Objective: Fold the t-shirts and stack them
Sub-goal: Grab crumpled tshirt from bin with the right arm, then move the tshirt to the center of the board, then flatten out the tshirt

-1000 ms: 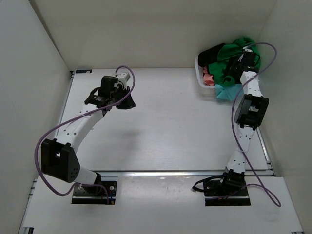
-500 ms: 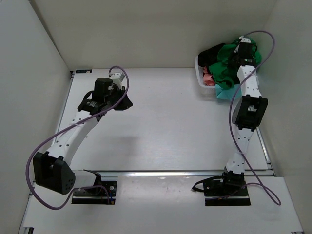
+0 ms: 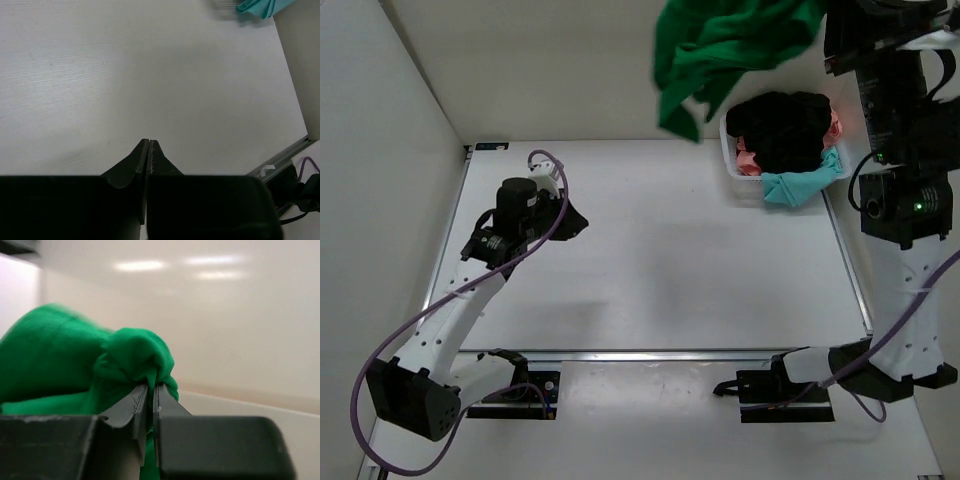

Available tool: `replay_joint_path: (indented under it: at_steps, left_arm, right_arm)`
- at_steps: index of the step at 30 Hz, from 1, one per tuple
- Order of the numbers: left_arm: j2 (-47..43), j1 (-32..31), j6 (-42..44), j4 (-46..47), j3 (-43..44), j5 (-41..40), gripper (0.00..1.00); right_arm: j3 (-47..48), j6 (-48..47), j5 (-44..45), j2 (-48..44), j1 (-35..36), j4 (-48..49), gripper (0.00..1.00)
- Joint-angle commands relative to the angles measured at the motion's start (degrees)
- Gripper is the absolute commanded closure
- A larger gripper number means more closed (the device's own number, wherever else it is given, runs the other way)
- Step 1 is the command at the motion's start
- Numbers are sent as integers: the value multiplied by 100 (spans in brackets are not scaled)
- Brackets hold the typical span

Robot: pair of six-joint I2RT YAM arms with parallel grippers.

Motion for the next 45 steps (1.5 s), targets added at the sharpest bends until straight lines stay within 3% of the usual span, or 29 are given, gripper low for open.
replay_joint_path:
  at_steps: [1,7,9,11,12,14,16,22,26,30,37,45]
  left_arm:
    - [-321,314,-248,-398,514,-267,90]
    - [-717,1256,-107,-1083,1647,-926,86]
    - [-700,1125,85,-1532,1922,-1234,86]
    - [-717,871,61,-1691,1818,-1419,84]
    - [-778,913,-71,-1745,1756,-1341,84]
    - [-866,1027,-203,-1894,1379,-1043,82]
    - [-866,993,-300,-2061,1115,-962,73]
    - [-1034,870,-580,-2010,-97,-1006,64]
    - [-911,273,-1108,-1561,-906,-971,64]
    - [-629,-316,-1793,-754,-1627,-638,59]
    - [-182,-177,-1979,-164,-2041,-953,56]
    - [661,-369,-1865,425,-1989,-1147,54]
  right_arm:
    - [-648,404,21,535,370,-403,100]
    - [-1791,1222,-568,1228,705,-1167,100]
    - [-1749,1417,-1067,1747,653,-1561,100]
    - [-1199,1452,-1017,2693,705,-2405,97]
    - [-586,1270,-983,2985,740,-3104,93]
    - [332,1338,-11,3906,811,-4581,58]
    - [808,1285,456,4139,732,-5103,47]
    - [-797,1215,-163,3402,302,-4413,41]
    - [-1229,1119,-472,3374,494,-4210,49]
    - [-1037,1101,-622,3795,898,-4104,55]
    - [105,1206,-833,4639,1338,-4077,53]
    - [528,1259,-851,5307,1620,-3998,47]
